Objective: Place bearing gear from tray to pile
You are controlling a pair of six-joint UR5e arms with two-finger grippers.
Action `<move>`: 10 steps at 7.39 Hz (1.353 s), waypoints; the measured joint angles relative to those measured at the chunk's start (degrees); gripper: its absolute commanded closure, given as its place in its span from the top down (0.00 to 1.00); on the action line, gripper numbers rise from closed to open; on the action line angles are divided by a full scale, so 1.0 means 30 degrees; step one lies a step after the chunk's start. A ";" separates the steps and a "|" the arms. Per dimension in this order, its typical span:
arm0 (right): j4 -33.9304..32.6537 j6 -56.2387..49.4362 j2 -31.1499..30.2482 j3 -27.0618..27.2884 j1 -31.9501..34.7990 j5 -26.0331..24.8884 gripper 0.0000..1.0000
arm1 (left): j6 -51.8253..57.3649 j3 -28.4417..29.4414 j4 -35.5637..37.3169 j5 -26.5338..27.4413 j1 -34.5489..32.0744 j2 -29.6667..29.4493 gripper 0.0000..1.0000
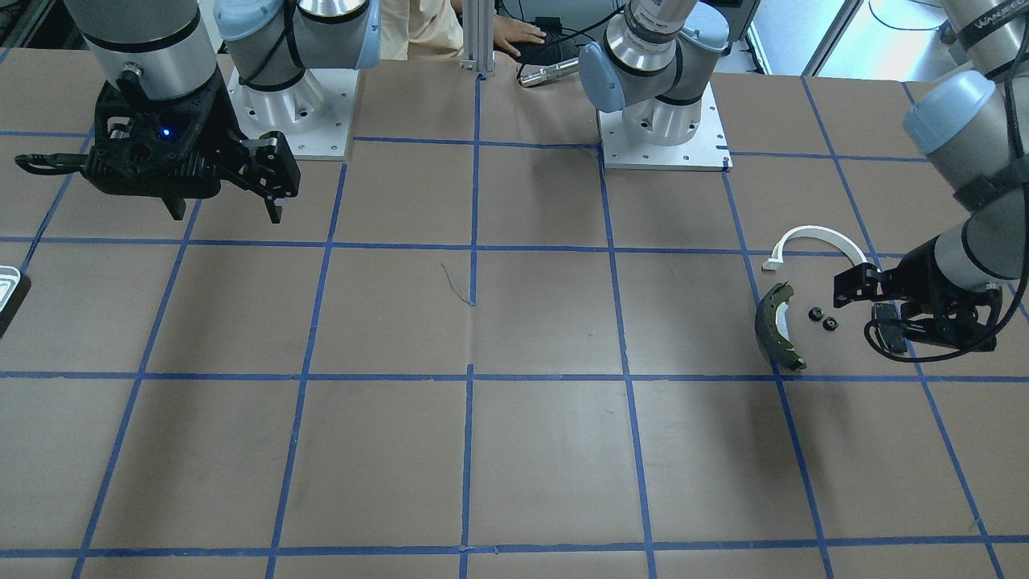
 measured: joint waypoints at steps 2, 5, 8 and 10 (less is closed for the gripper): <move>0.0000 0.0000 0.0000 0.0000 0.0002 -0.0018 1.00 | -0.4763 0.2633 -0.2765 -0.0665 -0.3102 0.0698 1.00; 0.0445 0.0142 -0.0004 0.0020 -0.0018 0.0632 1.00 | -0.9076 0.3199 -0.3968 -0.0797 -0.6648 0.1922 1.00; 0.0589 0.0747 -0.0022 0.0012 0.0039 0.1694 1.00 | -0.9758 0.0757 -0.1582 -0.0682 -0.7400 0.3637 1.00; 0.0589 0.0812 -0.0002 0.0003 0.0027 0.1661 1.00 | -1.0437 -0.0194 -0.0196 -0.0903 -0.7420 0.4270 1.00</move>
